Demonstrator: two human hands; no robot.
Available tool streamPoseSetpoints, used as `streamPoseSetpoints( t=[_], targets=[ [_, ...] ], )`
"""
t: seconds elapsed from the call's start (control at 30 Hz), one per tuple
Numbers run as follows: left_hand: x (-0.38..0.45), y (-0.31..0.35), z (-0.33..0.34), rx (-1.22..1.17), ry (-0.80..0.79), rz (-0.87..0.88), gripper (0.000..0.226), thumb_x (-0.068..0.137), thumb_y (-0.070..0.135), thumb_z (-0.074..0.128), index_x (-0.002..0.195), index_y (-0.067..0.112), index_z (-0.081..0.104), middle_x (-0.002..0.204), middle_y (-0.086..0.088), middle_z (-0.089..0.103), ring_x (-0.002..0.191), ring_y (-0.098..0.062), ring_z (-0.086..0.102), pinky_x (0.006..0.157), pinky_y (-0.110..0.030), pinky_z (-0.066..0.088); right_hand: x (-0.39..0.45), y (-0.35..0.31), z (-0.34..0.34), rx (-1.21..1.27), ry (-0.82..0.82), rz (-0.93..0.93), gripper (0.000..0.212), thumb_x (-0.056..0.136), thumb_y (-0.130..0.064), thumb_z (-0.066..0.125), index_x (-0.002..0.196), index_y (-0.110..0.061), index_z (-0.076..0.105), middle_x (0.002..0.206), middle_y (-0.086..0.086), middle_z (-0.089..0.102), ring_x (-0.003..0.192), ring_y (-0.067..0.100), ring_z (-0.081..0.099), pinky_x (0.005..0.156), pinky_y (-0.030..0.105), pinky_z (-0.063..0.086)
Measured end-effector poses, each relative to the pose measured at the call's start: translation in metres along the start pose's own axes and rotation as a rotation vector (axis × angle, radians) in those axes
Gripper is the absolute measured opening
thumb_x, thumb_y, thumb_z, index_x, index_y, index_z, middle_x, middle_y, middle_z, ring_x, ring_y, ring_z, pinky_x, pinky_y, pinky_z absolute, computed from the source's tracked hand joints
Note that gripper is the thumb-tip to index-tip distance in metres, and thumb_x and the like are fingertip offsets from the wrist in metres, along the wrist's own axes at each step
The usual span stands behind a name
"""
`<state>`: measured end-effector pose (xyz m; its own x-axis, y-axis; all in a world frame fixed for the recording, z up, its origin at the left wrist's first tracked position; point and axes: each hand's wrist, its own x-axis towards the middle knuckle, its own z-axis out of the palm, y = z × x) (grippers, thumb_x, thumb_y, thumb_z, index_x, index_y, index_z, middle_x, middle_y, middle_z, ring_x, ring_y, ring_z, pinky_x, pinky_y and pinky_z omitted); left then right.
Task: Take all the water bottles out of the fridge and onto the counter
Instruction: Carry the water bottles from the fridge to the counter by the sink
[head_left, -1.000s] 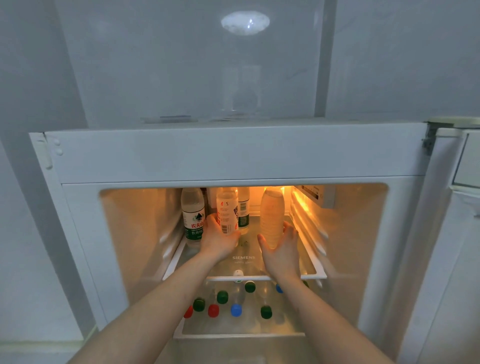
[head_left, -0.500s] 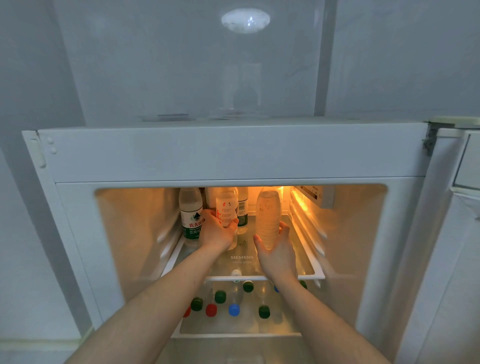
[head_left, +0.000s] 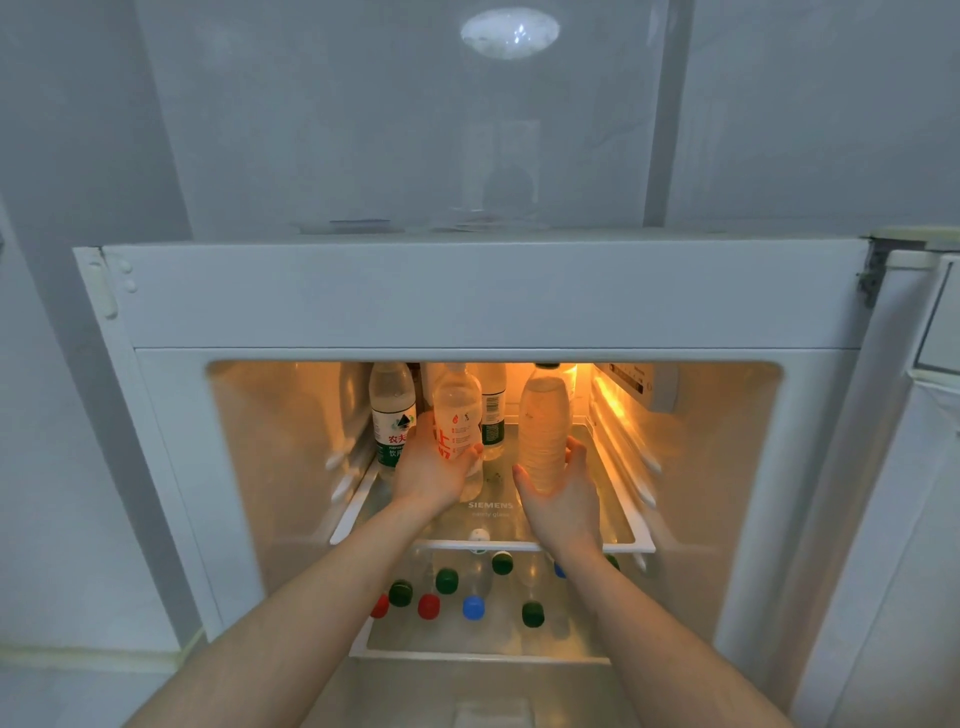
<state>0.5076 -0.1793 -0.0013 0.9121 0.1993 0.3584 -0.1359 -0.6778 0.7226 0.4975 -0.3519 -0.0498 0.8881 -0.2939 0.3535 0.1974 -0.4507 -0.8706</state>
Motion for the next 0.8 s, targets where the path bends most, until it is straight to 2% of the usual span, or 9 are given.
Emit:
streamPoseSetpoints(
  t=[0.07,0.23,0.33,0.43,0.53,0.67,0.8],
  targets=[
    [-0.010,0.000,-0.002,-0.023,0.026,0.029,0.052,0.091,0.041,0.074,0.131,0.024,0.046,0.129,0.000,0.064,0.120,-0.024,0.062,0.093,-0.037,0.050,-0.001,0.001,-0.002,0.019,-0.008,-0.017,0.070,0.086,-0.048,0.081,0.142,-0.035,0.041,0.127,-0.008,0.065,0.106,0.012,0.064,0.086,0.028,0.055],
    [-0.032,-0.010,-0.007,-0.040,0.049,0.107,0.057,0.088,0.043,0.077,0.133,0.028,0.046,0.128,0.008,0.064,0.118,-0.013,0.062,0.090,-0.026,0.049,-0.004,0.003,-0.003,0.038,-0.024,-0.024,0.072,0.081,-0.049,0.085,0.139,-0.039,0.042,0.123,-0.014,0.062,0.108,0.011,0.065,0.093,0.040,0.061],
    [-0.044,-0.016,-0.013,-0.088,0.078,0.122,0.058,0.085,0.045,0.079,0.132,0.033,0.047,0.127,0.014,0.064,0.117,-0.007,0.061,0.097,-0.030,0.052,-0.006,0.003,-0.005,0.034,-0.032,-0.028,0.078,0.079,-0.045,0.088,0.141,-0.037,0.041,0.128,-0.010,0.062,0.111,0.012,0.063,0.095,0.042,0.061],
    [-0.060,-0.017,-0.023,-0.137,0.115,0.118,0.059,0.084,0.044,0.081,0.129,0.044,0.044,0.125,0.019,0.062,0.117,-0.005,0.060,0.098,-0.032,0.052,-0.009,0.003,-0.007,0.035,-0.032,-0.034,0.079,0.078,-0.046,0.088,0.140,-0.037,0.040,0.129,-0.007,0.062,0.113,0.014,0.063,0.096,0.041,0.060],
    [-0.084,-0.016,-0.041,-0.164,0.090,0.110,0.059,0.084,0.041,0.082,0.122,0.056,0.040,0.121,0.030,0.058,0.112,0.004,0.057,0.095,-0.025,0.046,-0.014,0.001,-0.010,0.053,-0.030,-0.045,0.079,0.078,-0.042,0.090,0.140,-0.035,0.042,0.131,-0.006,0.062,0.118,0.017,0.062,0.099,0.041,0.057],
    [-0.119,-0.018,-0.071,-0.186,0.074,0.114,0.060,0.084,0.044,0.081,0.133,0.047,0.047,0.125,0.027,0.062,0.116,0.002,0.058,0.099,-0.034,0.053,-0.029,-0.002,-0.011,0.102,-0.052,-0.077,0.076,0.079,-0.036,0.091,0.137,-0.043,0.043,0.129,-0.015,0.057,0.119,0.011,0.055,0.106,0.039,0.051],
    [-0.160,-0.013,-0.110,-0.229,0.105,0.093,0.053,0.084,0.038,0.082,0.128,0.045,0.052,0.122,0.025,0.066,0.114,0.003,0.060,0.095,-0.030,0.053,-0.065,-0.023,0.001,0.188,-0.048,-0.120,0.074,0.077,-0.031,0.092,0.135,-0.043,0.047,0.127,-0.017,0.056,0.117,0.008,0.053,0.105,0.035,0.047]
  ],
)
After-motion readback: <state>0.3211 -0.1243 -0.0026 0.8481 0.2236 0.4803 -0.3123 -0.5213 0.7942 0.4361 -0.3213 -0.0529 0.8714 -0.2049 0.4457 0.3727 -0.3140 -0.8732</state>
